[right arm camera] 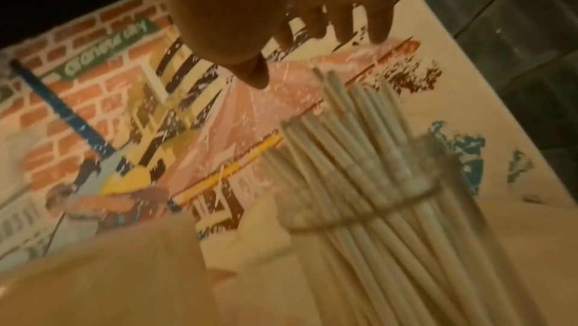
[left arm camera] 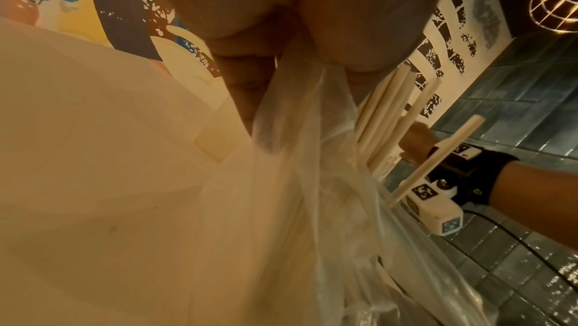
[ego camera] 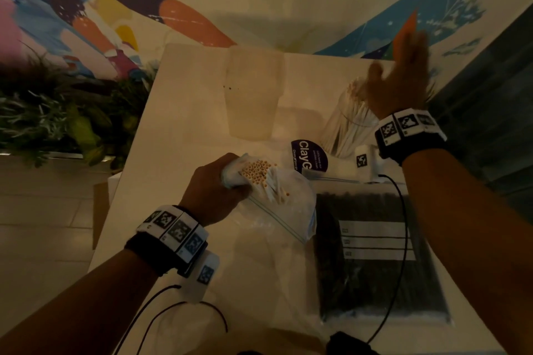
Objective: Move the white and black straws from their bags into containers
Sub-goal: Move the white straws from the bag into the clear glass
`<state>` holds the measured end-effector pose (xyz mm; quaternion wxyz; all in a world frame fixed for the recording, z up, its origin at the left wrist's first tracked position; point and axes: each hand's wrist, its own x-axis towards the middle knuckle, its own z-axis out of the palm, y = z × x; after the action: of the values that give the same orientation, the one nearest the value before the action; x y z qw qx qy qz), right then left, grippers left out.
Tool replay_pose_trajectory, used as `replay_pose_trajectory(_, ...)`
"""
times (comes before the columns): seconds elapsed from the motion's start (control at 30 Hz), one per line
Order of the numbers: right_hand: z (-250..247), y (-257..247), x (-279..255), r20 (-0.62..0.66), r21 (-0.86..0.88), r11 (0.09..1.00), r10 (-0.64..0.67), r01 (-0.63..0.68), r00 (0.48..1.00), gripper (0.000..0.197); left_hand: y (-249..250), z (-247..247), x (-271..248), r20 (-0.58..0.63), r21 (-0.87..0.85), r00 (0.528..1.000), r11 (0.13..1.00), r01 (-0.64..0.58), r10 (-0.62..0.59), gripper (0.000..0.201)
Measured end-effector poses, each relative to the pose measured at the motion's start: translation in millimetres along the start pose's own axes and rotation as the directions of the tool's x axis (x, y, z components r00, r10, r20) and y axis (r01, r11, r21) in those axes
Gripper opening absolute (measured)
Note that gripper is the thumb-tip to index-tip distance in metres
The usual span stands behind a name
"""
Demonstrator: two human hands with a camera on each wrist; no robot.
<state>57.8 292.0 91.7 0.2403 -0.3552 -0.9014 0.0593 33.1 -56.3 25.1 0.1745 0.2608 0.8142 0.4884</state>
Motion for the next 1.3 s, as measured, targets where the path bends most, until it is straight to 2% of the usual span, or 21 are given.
replay_pose_trajectory(0.07,9.2,-2.9,-4.4,0.28,-0.147,0.986,-0.041,0.085,0.959,0.059,1.4,0.4,1.1,0.0,0.02,1.0,1.0,0.004,-0.004,0.041)
replay_pose_trajectory(0.1,12.6,-3.0,-5.7,0.336,-0.162,0.983,-0.023,0.082,0.942,0.061,1.5,0.4,0.9,0.003,0.026,1.0,1.0,0.007,-0.007,0.041)
replay_pose_trajectory(0.2,16.0,-8.9,-5.9,0.258,-0.107,0.994,0.032,-0.005,0.966,0.071,-0.1,-0.4,-1.5,0.007,0.027,1.0,1.0,0.003,-0.003,0.039)
replay_pose_trajectory(0.27,17.7,-11.0,-4.7,0.234,-0.165,0.986,0.022,0.017,0.972,0.073,-0.6,-1.0,-2.1,0.005,0.04,1.0,0.999,0.0,0.0,0.04)
replay_pose_trajectory(0.37,23.2,-5.7,-4.9,0.245,-0.19,0.972,-0.093,0.142,0.965,0.056,-0.3,0.0,-2.3,0.005,0.056,1.0,0.998,-0.004,0.004,0.04)
replay_pose_trajectory(0.47,21.9,1.6,-4.3,0.194,-0.167,0.973,-0.129,0.163,0.972,0.041,2.1,1.3,-3.3,-0.009,0.033,1.0,0.999,0.001,-0.001,0.04)
replay_pose_trajectory(0.57,21.2,0.9,-2.8,0.264,-0.194,0.966,-0.118,0.172,0.957,0.043,3.2,1.6,-2.9,-0.009,0.028,1.0,1.0,0.002,-0.002,0.039)
replay_pose_trajectory(0.67,11.7,-8.4,-2.8,0.39,-0.201,0.978,0.025,0.059,0.921,0.066,2.2,1.8,-2.9,-0.004,0.027,1.0,1.0,0.006,-0.006,0.043)
replay_pose_trajectory(0.7,3.9,-13.0,-5.8,0.379,-0.173,0.985,0.052,0.015,0.924,0.076,2.3,2.1,-3.4,-0.001,0.028,1.0,1.0,0.009,-0.009,0.044)
replay_pose_trajectory(0.77,-17.6,-25.6,-20.2,0.197,-0.036,0.998,-0.04,0.049,0.98,0.083,1.2,2.4,-4.3,-0.003,0.023,1.0,1.0,0.009,-0.009,0.047)
replay_pose_trajectory(0.8,-28.7,-33.7,-32.6,0.077,0.077,0.992,-0.109,0.103,0.991,0.078,0.2,2.3,-4.5,-0.003,0.024,1.0,1.0,0.007,-0.007,0.049)
replay_pose_trajectory(0.83,-39.1,-41.9,-48.7,0.011,0.211,0.966,-0.155,0.149,0.988,0.07,-0.3,2.2,-5.1,-0.001,0.029,1.0,1.0,0.004,-0.004,0.052)
replay_pose_trajectory(0.87,-46.1,-49.3,-67.0,0.038,0.355,0.922,-0.177,0.152,0.983,0.057,0.0,1.8,-5.5,-0.001,0.035,1.0,0.999,0.003,-0.003,0.057)
replay_pose_trajectory(0.9,-49.8,-55.1,-88.1,0.147,0.485,0.868,-0.203,0.109,0.968,0.045,0.8,0.9,-5.6,-0.002,0.041,1.0,0.999,0.007,-0.007,0.063)
replay_pose_trajectory(0.93,-52.7,-59.8,-109.8,0.291,0.581,0.813,-0.237,0.026,0.927,0.04,2.7,-0.7,-5.9,-0.001,0.054,1.0,0.998,0.013,-0.013,0.069)
replay_pose_trajectory(0.97,-53.3,-62.0,-131.2,0.413,0.65,0.756,-0.271,-0.074,0.869,0.046,4.8,-2.3,-5.8,0.006,0.072,1.0,0.997,0.009,-0.009,0.077)
replay_pose_trajectory(1.03,-50.1,-63.9,-168.5,0.566,0.696,0.681,-0.323,-0.23,0.758,0.064,6.6,-4.7,-5.9,0.036,0.08,0.998,0.996,-0.051,0.048,0.098)
replay_pose_trajectory(1.1,-44.2,-68.7,-193.4,0.627,0.666,0.695,-0.325,-0.271,0.708,0.072,4.4,-6.4,-6.2,0.071,0.019,0.989,0.991,-0.135,0.133,0.117)
replay_pose_trajectory(1.17,-35.0,-73.3,-209.1,0.589,0.691,0.681,-0.337,-0.242,0.735,0.073,1.8,-6.1,-7.4,0.085,-0.003,0.979,0.982,-0.187,0.187,0.122)
replay_pose_trajectory(1.2,-30.6,-75.2,-213.5,0.552,0.719,0.657,-0.341,-0.228,0.761,0.071,1.5,-4.9,-7.9,0.088,0.011,0.974,0.978,-0.21,0.209,0.118)
replay_pose_trajectory(1.3,-20.3,-77.6,-218.1,0.461,0.754,0.634,-0.326,-0.171,0.826,0.056,3.3,-0.7,-10.6,0.088,0.042,0.969,0.971,-0.235,0.231,0.085)
